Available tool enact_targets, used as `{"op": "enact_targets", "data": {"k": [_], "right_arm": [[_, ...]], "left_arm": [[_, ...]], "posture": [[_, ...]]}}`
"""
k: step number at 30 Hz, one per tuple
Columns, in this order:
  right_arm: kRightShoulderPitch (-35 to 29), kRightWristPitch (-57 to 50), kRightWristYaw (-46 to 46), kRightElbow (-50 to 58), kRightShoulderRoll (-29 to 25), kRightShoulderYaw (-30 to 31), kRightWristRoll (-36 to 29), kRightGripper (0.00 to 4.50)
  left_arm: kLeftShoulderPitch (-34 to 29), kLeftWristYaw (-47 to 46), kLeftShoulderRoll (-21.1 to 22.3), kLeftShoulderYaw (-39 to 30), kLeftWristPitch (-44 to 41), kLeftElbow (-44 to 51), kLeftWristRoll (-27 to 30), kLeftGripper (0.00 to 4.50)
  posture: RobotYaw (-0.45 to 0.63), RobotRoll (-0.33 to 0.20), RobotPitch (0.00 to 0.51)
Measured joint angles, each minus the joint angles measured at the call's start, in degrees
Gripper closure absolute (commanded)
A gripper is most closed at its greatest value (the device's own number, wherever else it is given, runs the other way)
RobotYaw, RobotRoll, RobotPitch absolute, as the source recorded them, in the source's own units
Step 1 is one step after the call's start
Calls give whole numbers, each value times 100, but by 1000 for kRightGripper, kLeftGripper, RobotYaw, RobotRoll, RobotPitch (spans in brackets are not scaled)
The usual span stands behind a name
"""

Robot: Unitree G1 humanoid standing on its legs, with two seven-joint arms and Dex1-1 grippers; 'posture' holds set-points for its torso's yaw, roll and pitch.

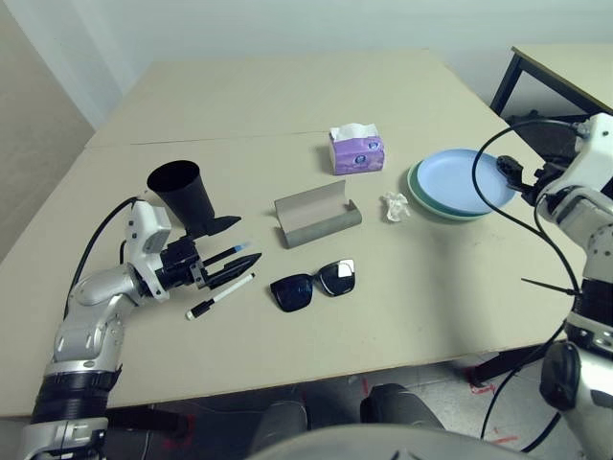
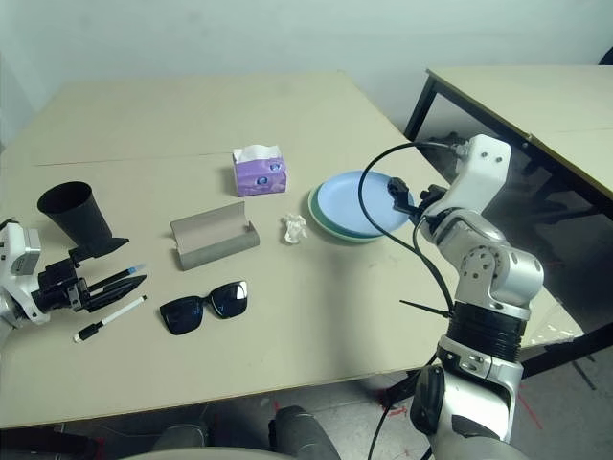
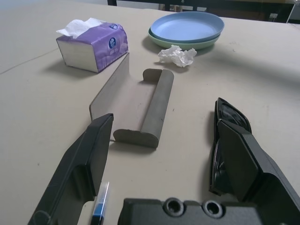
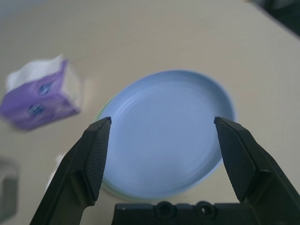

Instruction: Organize and tidy the items on the table.

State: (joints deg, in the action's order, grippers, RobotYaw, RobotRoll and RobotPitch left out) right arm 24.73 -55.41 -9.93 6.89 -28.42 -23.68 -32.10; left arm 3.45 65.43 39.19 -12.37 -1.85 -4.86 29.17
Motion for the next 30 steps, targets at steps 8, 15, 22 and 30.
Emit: {"op": "enact_targets", "data": {"k": [8, 15, 22, 30], "right_arm": [[-946, 236, -1527, 843, -198, 1758, -18, 30], [-676, 550, -1822, 380, 142, 2856, 531, 30], [-13, 673, -1274, -718, 717, 3034, 1243, 30], [555, 976, -846, -1481, 946, 3058, 1929, 30]], "left_arm": [[8, 70, 1, -1, -1, -71, 0, 0], [-83, 51, 8, -28, -17, -41, 3, 0], [-190, -59, 25, -80, -49, 91, 3, 0], [-321, -129, 41, -154, -117, 268, 20, 0]], "posture": [[-87, 0, 0], [-68, 0, 0], [-57, 0, 0], [-56, 0, 0]]}}
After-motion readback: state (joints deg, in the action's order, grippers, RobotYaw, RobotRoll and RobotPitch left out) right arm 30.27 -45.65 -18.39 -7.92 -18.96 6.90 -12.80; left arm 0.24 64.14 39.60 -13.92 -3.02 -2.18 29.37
